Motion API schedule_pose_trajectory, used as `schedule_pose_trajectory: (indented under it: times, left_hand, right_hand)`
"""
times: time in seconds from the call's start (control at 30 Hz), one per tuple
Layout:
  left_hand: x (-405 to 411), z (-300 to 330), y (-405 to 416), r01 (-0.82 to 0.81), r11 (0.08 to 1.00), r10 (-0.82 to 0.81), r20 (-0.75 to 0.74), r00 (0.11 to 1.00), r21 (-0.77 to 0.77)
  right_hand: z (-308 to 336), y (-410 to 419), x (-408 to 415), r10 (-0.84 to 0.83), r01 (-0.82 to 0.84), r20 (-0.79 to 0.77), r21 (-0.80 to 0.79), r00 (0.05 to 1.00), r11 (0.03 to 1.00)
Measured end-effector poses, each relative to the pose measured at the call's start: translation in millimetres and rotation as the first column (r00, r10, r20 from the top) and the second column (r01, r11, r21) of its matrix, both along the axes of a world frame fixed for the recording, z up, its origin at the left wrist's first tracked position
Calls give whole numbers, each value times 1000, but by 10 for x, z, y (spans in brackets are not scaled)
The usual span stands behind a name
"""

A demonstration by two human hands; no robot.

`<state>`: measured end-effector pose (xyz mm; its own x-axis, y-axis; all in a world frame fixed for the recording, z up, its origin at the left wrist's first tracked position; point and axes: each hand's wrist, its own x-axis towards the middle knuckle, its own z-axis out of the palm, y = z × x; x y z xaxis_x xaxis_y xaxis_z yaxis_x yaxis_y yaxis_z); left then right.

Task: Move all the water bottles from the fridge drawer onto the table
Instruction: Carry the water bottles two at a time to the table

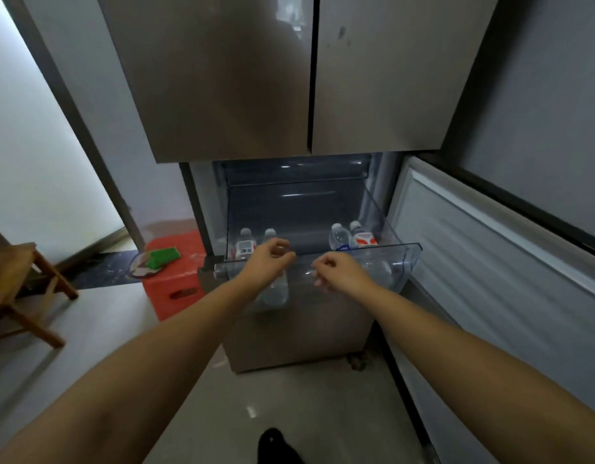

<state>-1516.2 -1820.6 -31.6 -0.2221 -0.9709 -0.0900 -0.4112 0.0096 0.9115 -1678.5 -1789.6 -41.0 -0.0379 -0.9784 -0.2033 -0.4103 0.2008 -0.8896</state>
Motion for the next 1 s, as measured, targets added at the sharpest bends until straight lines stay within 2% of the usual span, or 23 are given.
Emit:
schedule_pose_trajectory:
  times: [0.17, 0.3, 0.43, 0.57, 0.67, 0.77, 0.87, 1.0]
  left_hand:
    - [26, 38, -865, -37, 999, 37, 13, 999, 17]
    - [110, -145, -1500, -74, 996, 62, 194, 979, 55]
    - [252, -370, -1877, -72, 988, 18, 361, 932, 135]
    - [318, -572, -2030, -157, 952, 19, 460, 888, 264]
    - [296, -832, -2039, -227, 905, 63, 413, 909, 361]
    - [265, -839, -2010, -350, 833, 226, 313, 923, 430]
    - [264, -838, -1992, -437, 795, 324, 315, 892, 422]
    - [231, -783, -1974, -415, 774, 282, 327, 902, 478]
  right_hand:
    - [85, -848, 51, -49, 51, 98, -14, 994, 999]
    - [-20, -1503, 100, -65, 59, 79, 72, 995, 996]
    - [-301, -1897, 258, 36, -33, -6, 256, 999, 966]
    - [-551, -2008, 479, 245, -165, -124, 451, 962, 877]
    - [-718, -2051, 649, 330, -148, -236, 564, 914, 812]
    - [-917, -2121, 748, 398, -154, -237, 659, 886, 736]
    - [-1008, -2161, 725, 398, -167, -220, 656, 891, 736]
    - [-945, -2159, 582, 301, -138, -152, 641, 941, 755]
